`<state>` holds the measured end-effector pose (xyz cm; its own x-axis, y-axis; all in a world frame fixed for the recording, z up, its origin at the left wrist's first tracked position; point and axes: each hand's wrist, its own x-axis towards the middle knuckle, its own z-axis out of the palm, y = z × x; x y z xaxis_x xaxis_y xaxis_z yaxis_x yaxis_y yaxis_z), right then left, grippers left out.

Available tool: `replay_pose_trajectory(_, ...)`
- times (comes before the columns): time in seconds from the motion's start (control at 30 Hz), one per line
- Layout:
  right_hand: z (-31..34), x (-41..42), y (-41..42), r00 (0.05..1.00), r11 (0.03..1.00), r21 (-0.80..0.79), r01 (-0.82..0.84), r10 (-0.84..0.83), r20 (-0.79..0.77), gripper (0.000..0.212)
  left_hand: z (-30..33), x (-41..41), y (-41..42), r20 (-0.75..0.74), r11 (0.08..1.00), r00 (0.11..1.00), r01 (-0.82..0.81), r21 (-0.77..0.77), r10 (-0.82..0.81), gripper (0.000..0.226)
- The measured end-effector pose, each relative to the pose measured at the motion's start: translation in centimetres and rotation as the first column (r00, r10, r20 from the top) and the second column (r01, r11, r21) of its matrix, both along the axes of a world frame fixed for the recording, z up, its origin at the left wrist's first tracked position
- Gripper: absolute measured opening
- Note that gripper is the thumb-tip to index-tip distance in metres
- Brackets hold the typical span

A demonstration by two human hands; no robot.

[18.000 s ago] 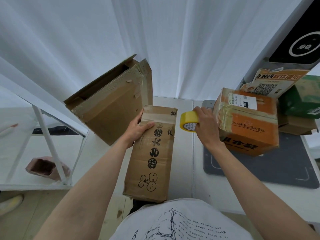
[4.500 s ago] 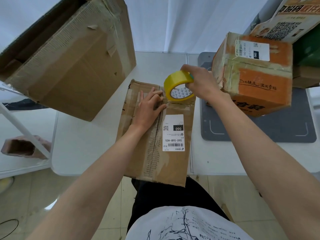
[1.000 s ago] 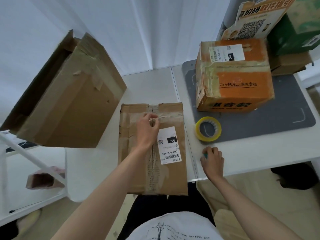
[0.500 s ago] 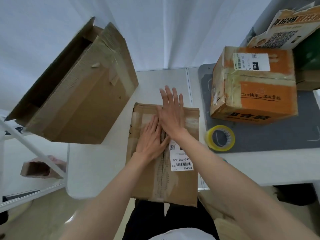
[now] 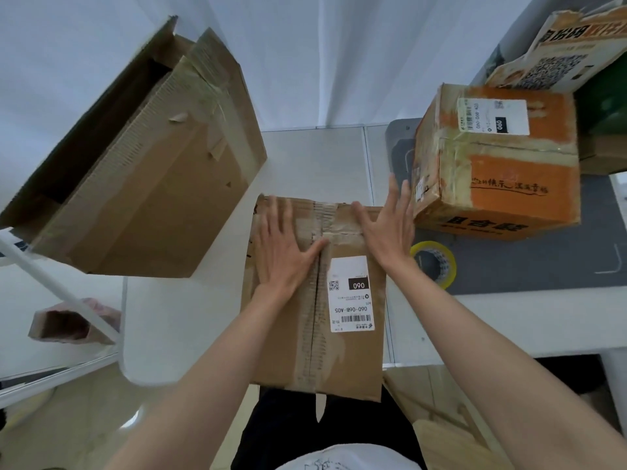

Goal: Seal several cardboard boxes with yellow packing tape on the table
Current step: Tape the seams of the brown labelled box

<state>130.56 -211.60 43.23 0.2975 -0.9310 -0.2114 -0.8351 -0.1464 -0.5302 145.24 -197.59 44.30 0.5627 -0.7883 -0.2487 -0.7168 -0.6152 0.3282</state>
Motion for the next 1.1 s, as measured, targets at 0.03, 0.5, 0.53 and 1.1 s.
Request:
replay_pose_trajectory(0.03,0.3,0.1,0.7,0.998,0.997,0.069,0.032,-0.035,0.052,0.1,0.0,0.5,-0.7,0.011,0.996,0.997,-0.083,0.041,0.082,0.128)
replay_pose_trajectory(0.5,-0.2,-0.4,0.3,0.982,0.995,0.099,0.026,-0.044,0.182,0.044,-2.1,7.7,1.2,-0.399,0.936,0.865,-0.35,-0.044,0.304,0.059)
replay_pose_trajectory(0.53,0.0,0.2,0.2,0.993,0.999,0.023,0.026,-0.029,0.118,0.041,-2.0,7.5,1.2,-0.457,0.928,0.834,-0.369,-0.047,0.308,0.057)
replay_pose_trajectory(1.1,-0.8,3.4,11.2,0.622,0.571,-0.246,-0.783,0.707,-0.338,0.071,-1.9,7.1,1.1,-0.534,0.914,0.786,-0.401,-0.059,0.31,0.061)
